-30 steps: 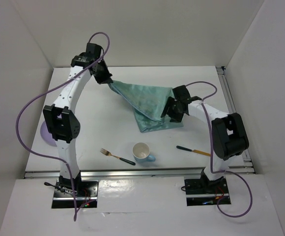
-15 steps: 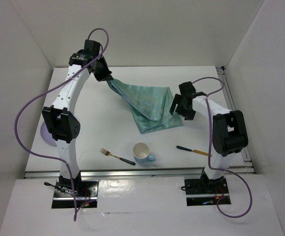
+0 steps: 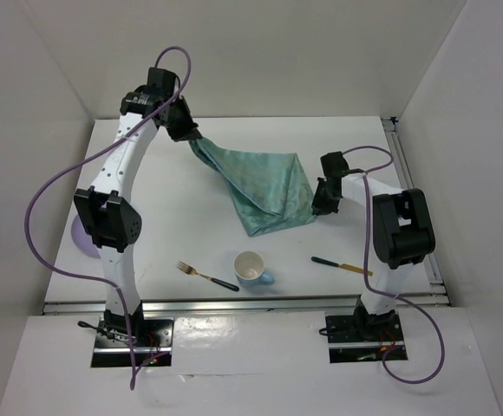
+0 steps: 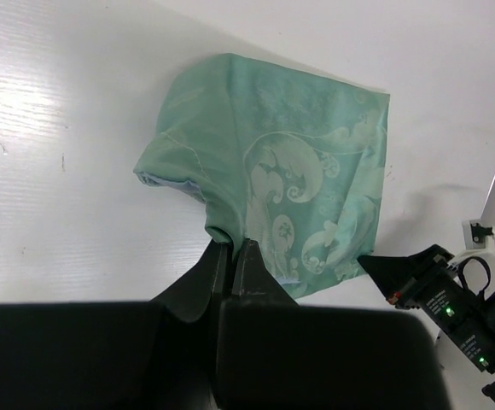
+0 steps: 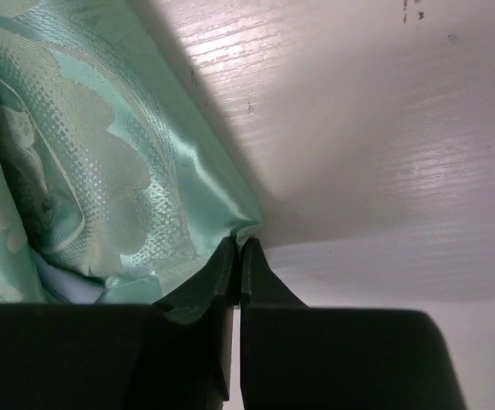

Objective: Set the dinner table for one person

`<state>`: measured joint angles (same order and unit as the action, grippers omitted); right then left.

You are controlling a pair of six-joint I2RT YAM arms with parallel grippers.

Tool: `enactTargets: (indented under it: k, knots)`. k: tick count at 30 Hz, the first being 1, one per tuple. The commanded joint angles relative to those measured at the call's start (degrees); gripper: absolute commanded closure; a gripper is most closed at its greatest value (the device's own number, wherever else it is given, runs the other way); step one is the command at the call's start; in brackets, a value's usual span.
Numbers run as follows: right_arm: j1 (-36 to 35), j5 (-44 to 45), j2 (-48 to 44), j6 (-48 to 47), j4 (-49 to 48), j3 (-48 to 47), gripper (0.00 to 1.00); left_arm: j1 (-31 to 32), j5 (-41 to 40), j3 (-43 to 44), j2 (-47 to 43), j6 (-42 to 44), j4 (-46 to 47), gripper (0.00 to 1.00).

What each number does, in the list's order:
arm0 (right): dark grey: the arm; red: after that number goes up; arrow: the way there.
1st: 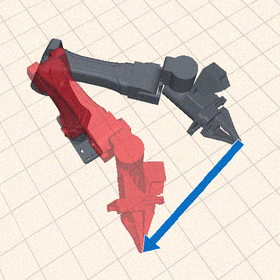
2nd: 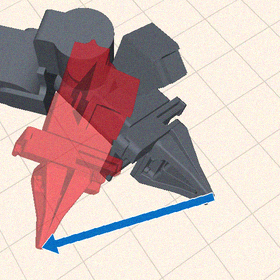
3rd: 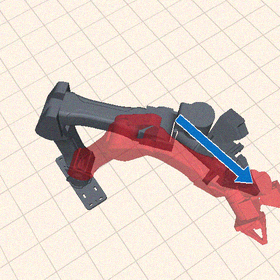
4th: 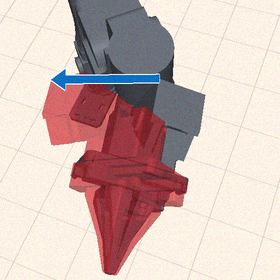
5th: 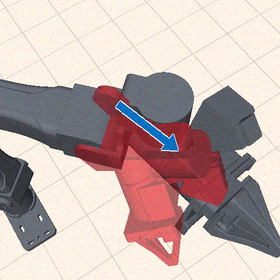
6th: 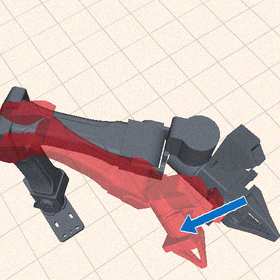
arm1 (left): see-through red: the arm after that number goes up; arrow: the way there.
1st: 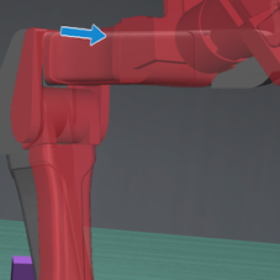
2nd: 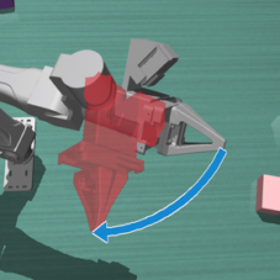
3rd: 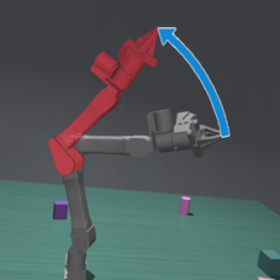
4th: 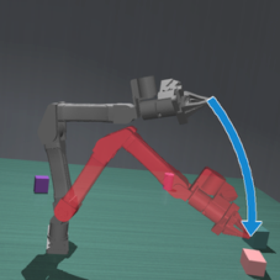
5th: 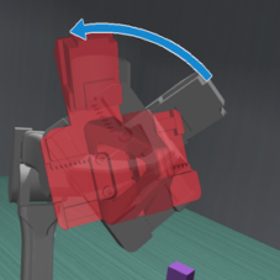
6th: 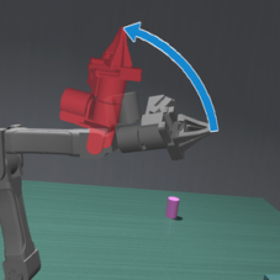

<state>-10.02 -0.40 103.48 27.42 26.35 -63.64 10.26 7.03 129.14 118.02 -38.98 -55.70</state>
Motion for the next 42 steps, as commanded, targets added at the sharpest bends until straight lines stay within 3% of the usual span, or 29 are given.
enactTargets:
  k: [1,6,13,16,21,23,24,25,26,28,29,30,31,34,36,37,38,39,40,42]
  knots:
    - [1.14,2.84,-2.92,-0.35,0.97,-4.29,1.00,-0.15,2.46,4.35,-1.82,0.93,-0.28,1.00]
    - [4.04,6.90,-10.83,-3.51,5.55,-10.27,1.00,-1.64,3.08,6.21,-5.86,-0.13,-0.90,1.00]
    - [5.80,8.23,-14.71,-6.85,12.15,-22.13,1.00,-9.99,8.96,-7.39,-15.62,-6.10,2.87,1.00]
    - [8.08,5.16,-10.07,-8.34,11.62,-26.96,1.00,-11.57,10.02,-10.13,-13.71,-8.03,4.11,1.00]
    - [9.84,3.58,9.52,-9.67,11.09,-44.17,1.00,-12.11,14.40,-14.87,-6.58,-11.81,9.37,1.00]
    - [9.85,0.69,18.28,-9.14,16.50,-54.68,0.75,-12.11,18.36,-17.87,-2.12,-13.49,11.75,1.00]
    - [9.85,-0.46,20.34,-8.62,18.89,-57.80,0.48,-12.11,19.68,-17.87,-0.26,-13.49,11.76,0.93]
    - [9.85,-1.69,21.49,-7.91,20.39,-59.57,0.38,-11.59,21.26,-15.52,1.67,-12.62,9.84,0.83]
    - [9.32,-2.58,20.98,-7.21,20.41,-58.45,0.35,-10.97,21.27,-14.46,4.65,-11.57,8.26,0.61]
    - [8.54,-1.97,17.48,-6.60,17.18,-52.41,0.29,-10.44,18.05,-13.48,5.38,-9.28,4.56,0.44]
    - [8.53,-1.97,13.11,-6.59,13.33,-45.33,0.29,-10.44,16.98,-14.00,4.86,-8.66,4.55,0.39]
    - [8.01,-1.97,11.06,-5.89,11.72,-41.87,0.29,-10.44,15.49,-14.70,3.11,-8.65,4.55,0.27]
    - [8.00,-2.93,9.39,-5.28,10.49,-38.79,0.31,-10.44,11.73,-14.71,2.31,-7.09,4.55,0.23]
    - [7.47,-5.13,4.46,-5.27,8.10,-29.63,0.39,-10.44,5.47,-13.84,1.08,-5.23,2.71,0.23]
    - [6.16,-5.13,2.00,-4.74,7.06,-24.64,0.50,-10.44,-0.15,-11.47,0.55,-2.16,0.52,0.45]
    - [5.46,-4.61,1.38,-4.74,7.05,-23.13,0.50,-10.44,-2.78,-10.41,1.16,-0.15,-0.71,0.60]
    - [5.45,-4.61,0.76,-4.74,7.05,-21.81,0.51,-9.39,-9.07,-8.31,1.16,1.00,-2.12,0.84]
    - [5.45,-4.61,-0.46,-4.13,6.44,-19.36,0.51,-9.38,-14.62,-7.60,1.95,3.19,-4.39,0.89]
    - [4.93,-5.13,-1.08,-4.13,6.43,-18.38,0.51,-8.51,-14.67,-7.59,1.95,3.21,-5.11,0.93]
    - [4.92,-6.79,-2.14,-4.13,5.91,-16.09,0.51,-7.72,-19.76,-7.59,2.66,5.93,-5.65,0.91]
